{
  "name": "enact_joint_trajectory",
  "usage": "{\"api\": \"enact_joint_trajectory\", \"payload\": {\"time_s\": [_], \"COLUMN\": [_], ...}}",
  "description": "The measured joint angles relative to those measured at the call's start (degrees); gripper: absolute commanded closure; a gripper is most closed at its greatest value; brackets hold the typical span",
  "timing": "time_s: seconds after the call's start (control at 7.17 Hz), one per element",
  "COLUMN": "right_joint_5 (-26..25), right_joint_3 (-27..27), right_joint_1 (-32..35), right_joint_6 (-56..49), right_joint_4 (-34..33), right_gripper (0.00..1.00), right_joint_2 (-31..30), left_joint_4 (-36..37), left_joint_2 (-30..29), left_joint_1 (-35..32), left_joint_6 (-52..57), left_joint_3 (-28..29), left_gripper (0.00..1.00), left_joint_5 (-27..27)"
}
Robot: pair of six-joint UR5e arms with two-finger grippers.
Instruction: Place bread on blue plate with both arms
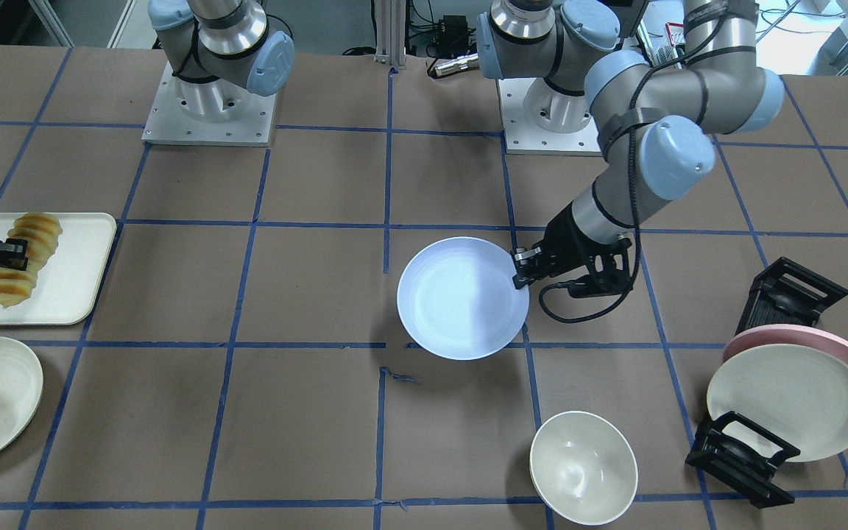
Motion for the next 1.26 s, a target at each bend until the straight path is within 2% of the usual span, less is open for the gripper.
{"api": "enact_joint_trajectory", "payload": {"time_s": [0.28, 0.56, 0.7, 0.84, 0.98, 1.26], "right_joint_5": [2.9, 4.2, 4.7, 6.4, 8.4, 9.5], "right_joint_3": [-5.6, -7.7, -7.9, -8.0, -8.0, -8.1], "right_joint_1": [3.9, 14.6, 19.9, 24.1, 27.1, 33.0], "right_joint_6": [4.0, 16.3, 22.3, 27.5, 31.3, 35.2], "right_joint_4": [4.0, 5.0, 4.5, 3.1, 1.2, -2.5], "right_gripper": [1.0, 1.0, 1.0, 1.0, 1.0, 1.0], "right_joint_2": [0.0, -0.1, 0.1, 0.6, 1.5, 3.1], "left_joint_4": [9.8, 13.4, 14.1, 14.7, 15.3, 14.3], "left_joint_2": [-1.9, -3.4, -4.1, -4.8, -5.8, -5.9], "left_joint_1": [-6.4, -10.4, -10.9, -11.0, -11.0, -10.4], "left_joint_6": [-7.6, -11.8, -12.3, -12.4, -12.4, -11.4], "left_joint_3": [-4.1, -5.2, -5.6, -5.7, -5.2, -1.1], "left_gripper": [1.0, 1.0, 0.96, 0.28, 0.18, 0.12], "left_joint_5": [-0.6, -0.5, -0.4, -0.4, -0.2, 1.8]}}
